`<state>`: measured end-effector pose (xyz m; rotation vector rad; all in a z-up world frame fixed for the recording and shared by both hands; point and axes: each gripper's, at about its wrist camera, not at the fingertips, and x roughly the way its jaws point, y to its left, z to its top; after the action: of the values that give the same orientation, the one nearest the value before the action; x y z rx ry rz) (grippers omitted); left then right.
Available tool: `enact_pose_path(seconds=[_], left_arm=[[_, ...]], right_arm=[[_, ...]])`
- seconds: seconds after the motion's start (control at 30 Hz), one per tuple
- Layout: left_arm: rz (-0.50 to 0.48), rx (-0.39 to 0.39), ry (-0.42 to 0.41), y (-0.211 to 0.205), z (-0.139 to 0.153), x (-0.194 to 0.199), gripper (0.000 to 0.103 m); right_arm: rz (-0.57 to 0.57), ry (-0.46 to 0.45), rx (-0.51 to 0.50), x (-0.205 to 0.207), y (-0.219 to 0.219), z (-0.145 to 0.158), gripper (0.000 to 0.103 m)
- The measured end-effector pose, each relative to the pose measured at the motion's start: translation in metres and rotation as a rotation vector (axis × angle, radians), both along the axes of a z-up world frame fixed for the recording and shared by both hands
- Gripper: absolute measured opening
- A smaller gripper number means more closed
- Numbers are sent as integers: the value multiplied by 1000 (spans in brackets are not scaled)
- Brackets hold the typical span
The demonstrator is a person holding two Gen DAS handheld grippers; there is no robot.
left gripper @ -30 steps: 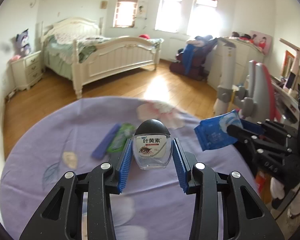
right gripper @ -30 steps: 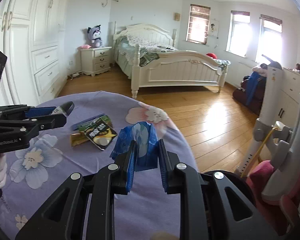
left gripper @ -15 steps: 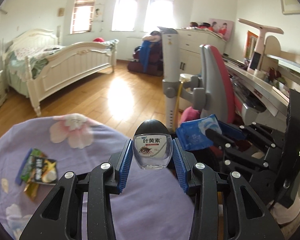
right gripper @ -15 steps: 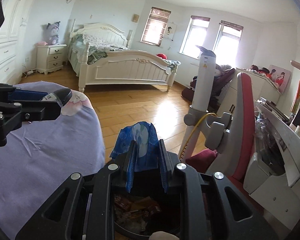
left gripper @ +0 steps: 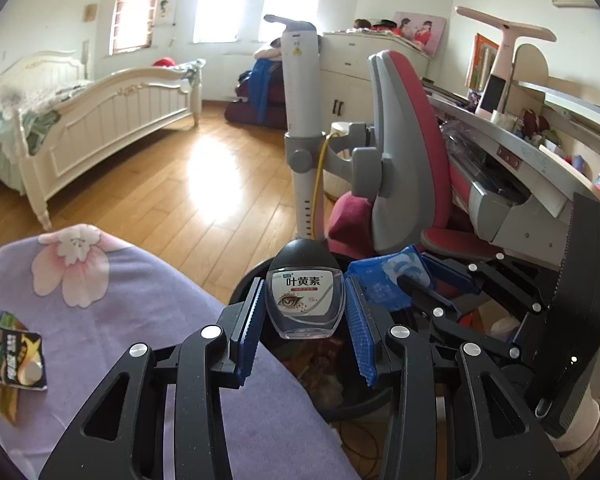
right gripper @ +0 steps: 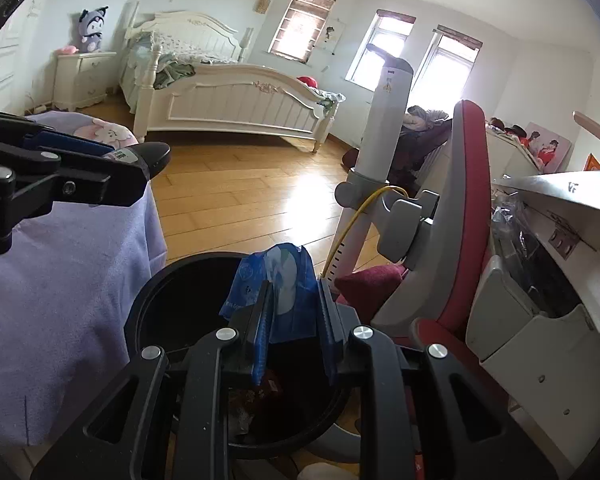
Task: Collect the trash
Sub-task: 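Carry blue bag and eye-drop bottle over the bin and release both, then grasp battery card with right gripper while left gripper grasps gold wrapper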
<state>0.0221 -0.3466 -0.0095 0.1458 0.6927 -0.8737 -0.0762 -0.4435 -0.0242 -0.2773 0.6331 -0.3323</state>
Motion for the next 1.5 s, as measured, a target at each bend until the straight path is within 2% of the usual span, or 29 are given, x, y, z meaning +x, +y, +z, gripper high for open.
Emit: enact_pose_path(seconds=[0.43,0.5,0.53,0.57,0.6,0.63,0.7,0.9,1.1,1.27,1.37,1.47,1.5], left_arm=[[-13,14,84,-19,-22,17,40],[-14,29,69,-23,-23,16,42],[-4,47,52,-25,-22,15,46],[-2,47,43,-25,-20,14,60],[-2,35,37,-24,-17,14,69],[-1,22,31,-22,-14,13,71],[-5,13,23,-21,-9,12,71],[17,-11,9,-3,4,6,71],[88,-44,-5,41,19,6,71],[181,-68,12,97,25,16,71],[266,-67,20,140,23,24,71],[343,-38,31,181,17,30,71],[360,-31,27,192,15,31,71]], right_arm=[[-18,25,8,6,-10,-7,24],[-21,20,3,7,-13,-9,25],[-25,23,3,7,-14,-9,26],[-26,28,5,8,-15,-9,28],[-27,30,5,7,-15,-8,35],[-28,30,5,6,-15,-8,42],[-24,26,13,4,-13,-7,51],[-8,13,42,-3,-2,-4,56],[59,-1,90,1,20,6,58],[146,-2,122,12,51,15,58],[218,0,135,22,75,21,58],[322,24,209,36,97,28,58],[374,35,238,41,106,31,62]])
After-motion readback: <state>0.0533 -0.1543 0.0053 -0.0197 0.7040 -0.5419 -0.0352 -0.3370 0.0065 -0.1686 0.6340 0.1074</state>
